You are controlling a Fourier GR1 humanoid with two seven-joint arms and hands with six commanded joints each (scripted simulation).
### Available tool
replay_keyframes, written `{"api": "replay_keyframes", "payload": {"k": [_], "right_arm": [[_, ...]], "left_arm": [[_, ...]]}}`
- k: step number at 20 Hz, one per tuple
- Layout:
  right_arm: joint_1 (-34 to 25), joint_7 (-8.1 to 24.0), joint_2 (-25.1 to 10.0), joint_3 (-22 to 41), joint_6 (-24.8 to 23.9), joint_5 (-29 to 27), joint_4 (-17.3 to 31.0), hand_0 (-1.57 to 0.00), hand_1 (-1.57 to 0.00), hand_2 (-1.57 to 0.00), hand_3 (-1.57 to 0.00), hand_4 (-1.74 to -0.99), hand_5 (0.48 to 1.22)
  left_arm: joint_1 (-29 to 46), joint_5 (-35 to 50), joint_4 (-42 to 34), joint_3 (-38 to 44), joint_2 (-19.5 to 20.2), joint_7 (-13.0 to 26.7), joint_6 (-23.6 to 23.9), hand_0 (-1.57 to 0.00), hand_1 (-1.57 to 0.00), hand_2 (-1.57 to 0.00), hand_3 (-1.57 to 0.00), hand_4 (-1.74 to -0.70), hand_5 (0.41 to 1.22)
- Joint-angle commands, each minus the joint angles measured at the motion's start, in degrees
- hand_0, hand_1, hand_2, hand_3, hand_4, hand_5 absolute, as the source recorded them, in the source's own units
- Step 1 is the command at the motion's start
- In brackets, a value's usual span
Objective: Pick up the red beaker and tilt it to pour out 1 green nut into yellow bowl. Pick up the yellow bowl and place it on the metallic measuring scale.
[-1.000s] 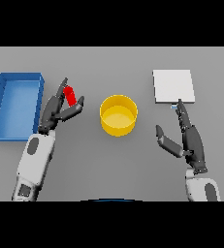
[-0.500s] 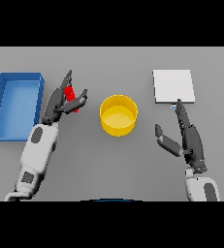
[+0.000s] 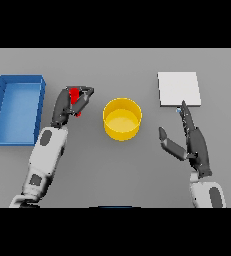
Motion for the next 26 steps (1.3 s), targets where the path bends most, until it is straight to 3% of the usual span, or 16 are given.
{"api": "replay_keyframes", "payload": {"k": [1, 4, 9, 11, 13, 16, 21, 26], "right_arm": [[-0.3, -0.2, -0.5, -0.6, 0.4, -0.7, 0.1, 0.00, 0.00, 0.00, 0.00, -1.296, 0.681], [-0.5, -1.4, -0.8, -0.6, 0.8, -0.6, 1.1, 0.00, 0.00, 0.00, 0.00, -1.288, 0.679], [-0.3, -2.2, -0.5, 0.4, 0.1, 1.0, 0.6, 0.00, 0.00, 0.00, 0.00, -1.258, 0.669], [-0.6, -2.1, -0.4, 0.5, -0.4, 1.7, 0.8, 0.00, 0.00, 0.00, 0.00, -1.250, 0.672], [-0.4, -2.2, -0.1, 1.2, -0.6, 2.5, 0.4, 0.00, 0.00, 0.00, 0.00, -1.249, 0.679], [-0.3, -1.4, -0.6, 1.3, -1.2, 3.8, 0.6, 0.00, 0.00, 0.00, 0.00, -1.243, 0.691], [0.9, -0.7, -0.8, 1.4, -1.0, 3.6, -1.3, 0.00, 0.00, 0.00, 0.00, -1.243, 0.710], [1.0, -1.0, -0.8, 1.4, -0.3, 3.1, -1.1, 0.00, 0.00, 0.00, 0.00, -1.266, 0.720]], "left_arm": [[-0.1, -0.1, 0.6, 0.4, 0.1, -1.6, 0.5, -1.34, -1.34, -1.35, -1.34, -1.51, 1.132], [-0.4, 1.5, 0.3, 0.5, 0.1, -2.1, 0.9, -1.45, -1.45, -1.46, -1.45, -1.62, 1.117], [-1.0, 1.8, -4.2, -1.6, 1.1, -1.2, 2.6, -1.53, -1.53, -1.53, -1.53, -1.70, 1.098], [-0.8, 0.8, -7.9, -3.6, 2.0, 0.2, 3.1, -1.55, -1.55, -1.55, -1.55, -1.72, 1.097], [-1.8, -2.2, -9.9, -6.8, 3.9, 4.1, 2.9, -1.55, -1.56, -1.56, -1.56, -1.72, 1.107], [-3.3, -8.4, -12.6, -14.0, 7.9, 8.8, -0.6, -1.56, -1.56, -1.56, -1.56, -1.73, 1.121], [-1.1, -9.9, -16.7, -18.2, 11.3, 10.7, -3.8, -1.56, -1.56, -1.56, -1.56, -1.73, 1.113], [-6.8, -22.3, -15.4, -28.6, 16.3, 13.6, -5.4, -1.57, -1.57, -1.57, -1.57, -1.74, 1.137]]}}
